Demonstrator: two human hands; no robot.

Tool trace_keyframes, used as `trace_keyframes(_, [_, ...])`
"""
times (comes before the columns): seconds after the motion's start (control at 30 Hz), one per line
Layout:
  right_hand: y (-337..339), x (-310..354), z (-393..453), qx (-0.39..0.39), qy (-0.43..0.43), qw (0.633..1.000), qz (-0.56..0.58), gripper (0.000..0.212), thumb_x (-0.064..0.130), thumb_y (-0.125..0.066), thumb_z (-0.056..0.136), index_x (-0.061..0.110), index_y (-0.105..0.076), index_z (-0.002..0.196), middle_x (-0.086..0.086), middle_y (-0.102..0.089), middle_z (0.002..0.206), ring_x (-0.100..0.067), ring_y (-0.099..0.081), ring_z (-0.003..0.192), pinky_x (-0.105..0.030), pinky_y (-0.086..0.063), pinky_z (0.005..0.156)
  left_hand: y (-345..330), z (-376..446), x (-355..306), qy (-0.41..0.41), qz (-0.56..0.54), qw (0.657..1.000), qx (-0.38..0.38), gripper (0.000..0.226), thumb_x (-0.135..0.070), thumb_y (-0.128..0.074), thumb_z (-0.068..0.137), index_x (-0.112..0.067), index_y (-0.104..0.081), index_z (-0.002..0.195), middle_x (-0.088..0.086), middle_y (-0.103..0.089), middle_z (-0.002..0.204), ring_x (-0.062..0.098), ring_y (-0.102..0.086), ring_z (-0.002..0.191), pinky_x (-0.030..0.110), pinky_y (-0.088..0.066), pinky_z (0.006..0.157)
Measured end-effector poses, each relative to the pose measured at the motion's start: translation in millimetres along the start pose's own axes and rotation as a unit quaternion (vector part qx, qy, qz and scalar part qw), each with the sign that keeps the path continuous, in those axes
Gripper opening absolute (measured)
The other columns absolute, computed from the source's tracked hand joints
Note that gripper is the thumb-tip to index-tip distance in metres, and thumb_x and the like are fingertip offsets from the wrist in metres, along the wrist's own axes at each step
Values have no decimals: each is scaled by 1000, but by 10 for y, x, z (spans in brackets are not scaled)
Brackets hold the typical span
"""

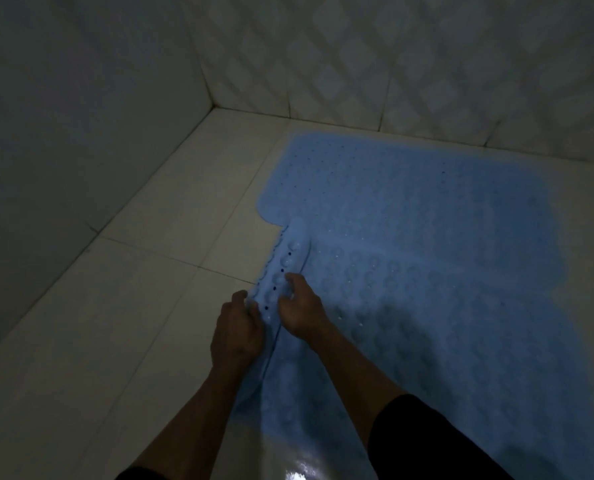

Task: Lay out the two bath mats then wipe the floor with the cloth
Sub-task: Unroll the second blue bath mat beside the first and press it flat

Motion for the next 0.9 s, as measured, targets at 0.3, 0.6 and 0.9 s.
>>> trace_keyframes(0.3, [-131, 142, 353, -32, 79, 996, -39, 44, -11, -47, 83, 3, -48, 125, -18, -56, 120, -30, -55, 111, -16, -35, 80, 70, 185, 80, -52, 82, 995, 21, 70, -64, -28, 92, -23, -30, 148, 10, -44, 141, 31, -51, 121, 45, -49, 92])
trace_keyframes(0.6, [36, -97, 678, -18, 68, 914, -400, 61, 25, -48, 92, 23, -26, 149, -6, -20, 159, -30, -14, 148, -59, -21, 113, 259, 652, 324, -11, 268, 963, -11, 70, -27, -38, 99, -17, 3, 156, 14, -17, 160, 35, -20, 146, 62, -15, 116])
trace_keyframes(0.9, [141, -217, 894, -34, 92, 873, -477, 60, 48, -37, 95, 31, -20, 150, -7, -12, 161, -33, -13, 146, -63, -20, 111, -73, 949, 315, -143, 218, 965, 34, 66, -43, -23, 98, -19, -5, 158, 15, -6, 165, 35, -2, 152, 54, -4, 123])
Point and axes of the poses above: each hand's wrist, its own z-axis towards the middle knuckle, its own y-axis out of the back of the hand, x = y × z, the point moved 2 cm from there along z, towards the middle knuckle
